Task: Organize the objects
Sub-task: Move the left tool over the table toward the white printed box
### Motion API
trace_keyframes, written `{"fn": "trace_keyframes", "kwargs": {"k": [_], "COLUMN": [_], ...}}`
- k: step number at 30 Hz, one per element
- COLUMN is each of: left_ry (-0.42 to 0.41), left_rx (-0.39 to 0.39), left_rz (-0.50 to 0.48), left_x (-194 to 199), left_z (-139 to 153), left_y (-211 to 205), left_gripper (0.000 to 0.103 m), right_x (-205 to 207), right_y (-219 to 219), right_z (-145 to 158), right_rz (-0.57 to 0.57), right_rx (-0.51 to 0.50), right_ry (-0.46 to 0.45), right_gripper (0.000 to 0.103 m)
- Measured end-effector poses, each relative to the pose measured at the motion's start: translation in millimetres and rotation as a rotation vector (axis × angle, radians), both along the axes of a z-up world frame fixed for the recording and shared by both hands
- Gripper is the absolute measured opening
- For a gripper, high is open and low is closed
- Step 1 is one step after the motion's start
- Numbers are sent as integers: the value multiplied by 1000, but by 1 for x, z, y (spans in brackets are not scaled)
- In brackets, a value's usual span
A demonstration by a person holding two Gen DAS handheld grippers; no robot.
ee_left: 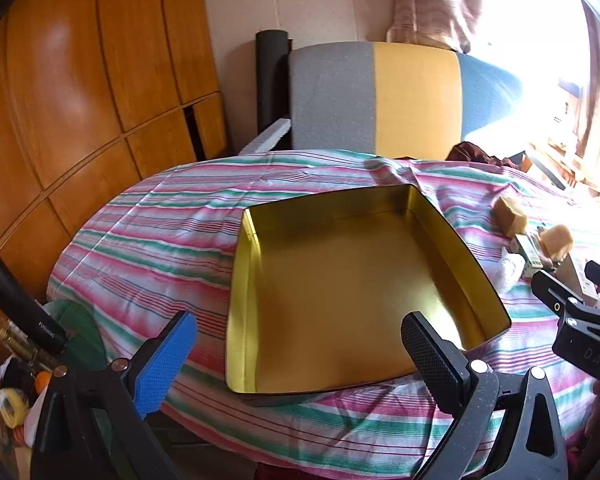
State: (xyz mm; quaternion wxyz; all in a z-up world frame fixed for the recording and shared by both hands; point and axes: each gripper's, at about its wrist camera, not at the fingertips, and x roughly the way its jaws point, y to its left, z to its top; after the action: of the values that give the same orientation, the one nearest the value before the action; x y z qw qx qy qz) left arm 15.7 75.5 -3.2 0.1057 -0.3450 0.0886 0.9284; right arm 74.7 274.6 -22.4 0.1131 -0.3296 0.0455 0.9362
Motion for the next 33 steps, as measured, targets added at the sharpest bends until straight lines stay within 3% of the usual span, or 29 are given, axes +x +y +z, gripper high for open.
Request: {"fn": "trace_keyframes", "kwargs": {"k": [9, 13, 19, 27, 33], "left_ry": [-116, -132, -167, -295, -319], "left_rx": [79, 80, 95, 141, 119], "left_rz": [-122, -178, -338, -533, -627], "left_x": [-11, -8, -3, 1, 13], "left_z": [-8, -12, -16, -23, -22], "left_y": [30, 47, 76, 144, 206], "left_gripper": [103, 103, 103, 103, 103], "right_x": [18, 35, 72, 130, 152], "right_y": [57, 97, 173, 250, 272], "right_z": [2, 4, 10, 10, -11], "right_rz": [-115, -189, -357, -556, -585], "right_rx": [-19, -66, -179, -290, -395], "right_ry": [-12, -18, -22, 32, 83], "right_gripper": [101, 101, 101, 101, 101]}}
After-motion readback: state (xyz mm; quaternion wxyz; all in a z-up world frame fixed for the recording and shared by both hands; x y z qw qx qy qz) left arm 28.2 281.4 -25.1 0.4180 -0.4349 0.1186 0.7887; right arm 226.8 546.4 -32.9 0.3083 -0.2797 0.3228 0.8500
